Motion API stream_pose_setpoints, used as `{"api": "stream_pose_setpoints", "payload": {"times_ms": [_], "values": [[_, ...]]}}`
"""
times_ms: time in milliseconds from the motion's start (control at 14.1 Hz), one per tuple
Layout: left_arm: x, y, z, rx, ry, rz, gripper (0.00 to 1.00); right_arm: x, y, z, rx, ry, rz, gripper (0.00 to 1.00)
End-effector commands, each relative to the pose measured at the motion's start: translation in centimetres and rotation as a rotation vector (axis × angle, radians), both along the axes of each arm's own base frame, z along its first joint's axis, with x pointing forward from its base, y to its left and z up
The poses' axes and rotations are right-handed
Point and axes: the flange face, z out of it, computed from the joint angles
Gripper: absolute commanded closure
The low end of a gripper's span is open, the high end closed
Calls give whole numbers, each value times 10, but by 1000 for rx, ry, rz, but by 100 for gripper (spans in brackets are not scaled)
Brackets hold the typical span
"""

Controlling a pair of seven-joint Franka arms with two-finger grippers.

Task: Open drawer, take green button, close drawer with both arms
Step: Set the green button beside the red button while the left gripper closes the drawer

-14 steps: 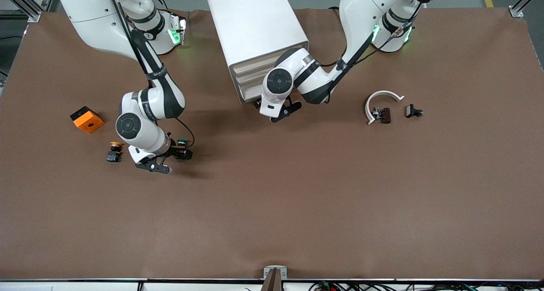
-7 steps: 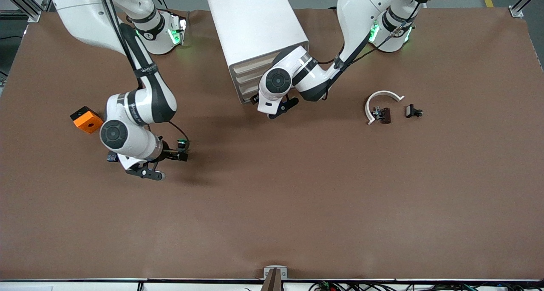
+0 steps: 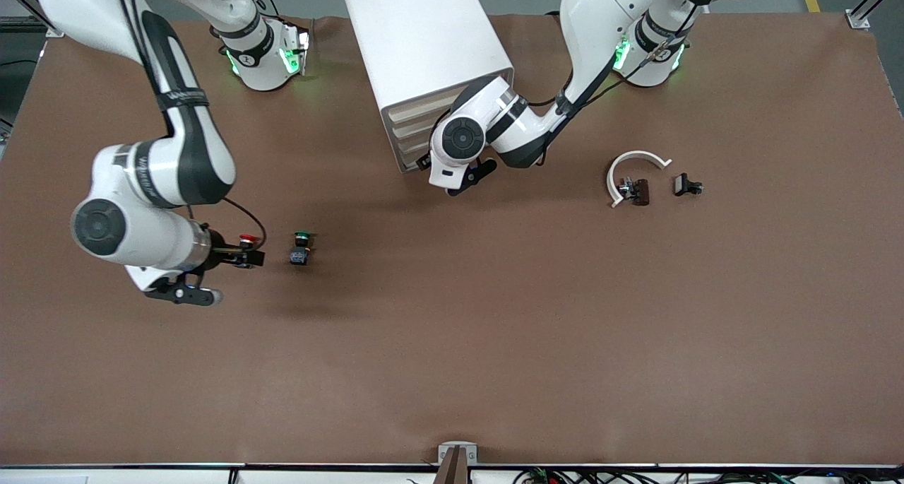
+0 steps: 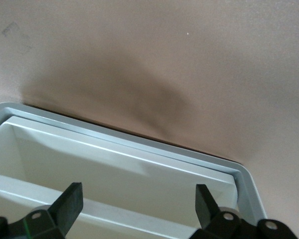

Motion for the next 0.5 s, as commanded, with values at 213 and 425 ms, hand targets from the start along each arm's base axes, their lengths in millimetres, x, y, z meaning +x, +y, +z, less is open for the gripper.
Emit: {"api": "stream_pose_setpoints", "payload": {"times_ms": [213,425], "values": [[-3,-6,5,-5,56,8,0,-15,-45,89,13,42,28,0],[16,-6,10,-23,27,22,0,-20,-59,136,10,48,75,0]]}}
